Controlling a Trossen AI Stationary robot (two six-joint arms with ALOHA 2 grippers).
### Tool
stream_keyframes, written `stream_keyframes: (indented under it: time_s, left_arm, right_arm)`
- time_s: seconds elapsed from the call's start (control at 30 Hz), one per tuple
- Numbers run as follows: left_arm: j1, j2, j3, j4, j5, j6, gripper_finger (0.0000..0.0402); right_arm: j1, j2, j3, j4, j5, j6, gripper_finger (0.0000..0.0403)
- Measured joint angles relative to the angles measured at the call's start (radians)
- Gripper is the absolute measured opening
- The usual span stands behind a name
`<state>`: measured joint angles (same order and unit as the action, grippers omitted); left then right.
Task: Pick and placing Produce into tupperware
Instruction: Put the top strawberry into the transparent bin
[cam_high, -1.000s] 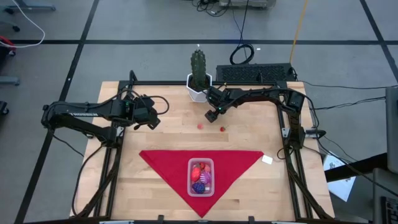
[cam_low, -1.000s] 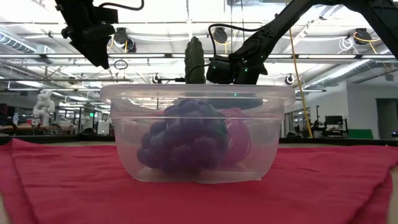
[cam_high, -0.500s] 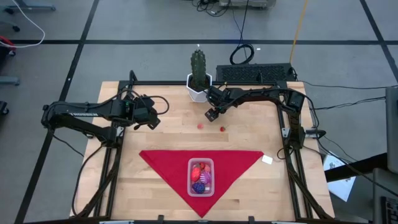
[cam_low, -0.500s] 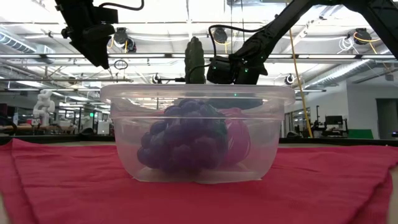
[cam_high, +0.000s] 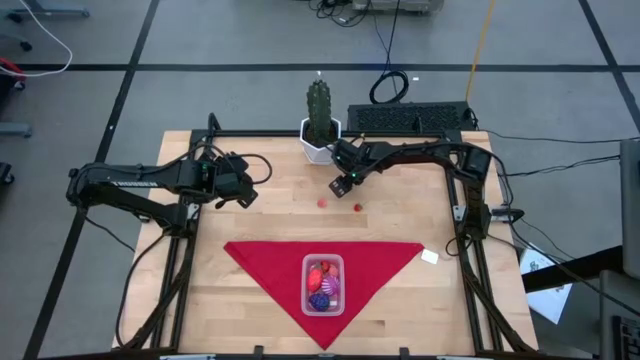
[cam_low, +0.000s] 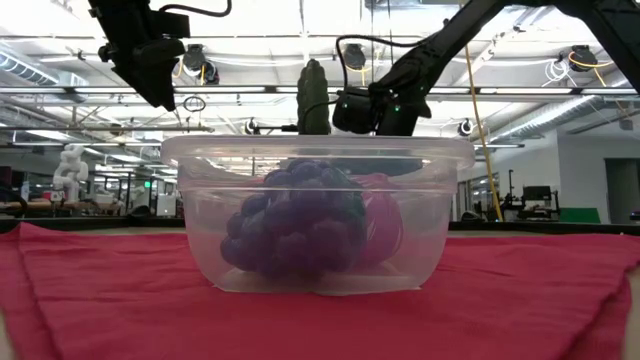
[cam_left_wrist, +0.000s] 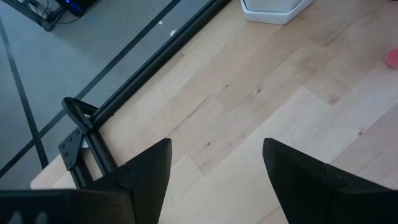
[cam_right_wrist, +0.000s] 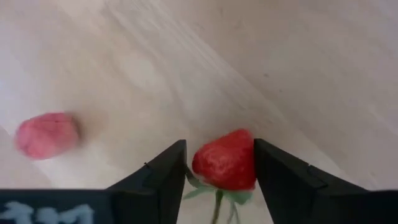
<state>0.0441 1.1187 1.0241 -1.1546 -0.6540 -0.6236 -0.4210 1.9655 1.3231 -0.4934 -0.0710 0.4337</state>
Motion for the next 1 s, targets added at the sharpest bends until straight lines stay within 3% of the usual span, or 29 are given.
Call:
stream_keyframes:
  time_s: [0.47,1.0]
  left_arm:
    - [0.0,0.0,0.0,0.0,0.001,-0.006,0.0257]
    - [0.0,0.0,0.0,0.0,0.001,-0.006,0.0257]
  right_arm:
    - [0.024,-0.046,0.0,-0.013,0.013,-0.025,0.0132]
    - [0.024,-0.046,0.0,-0.034,0.015,-0.087,0.0247]
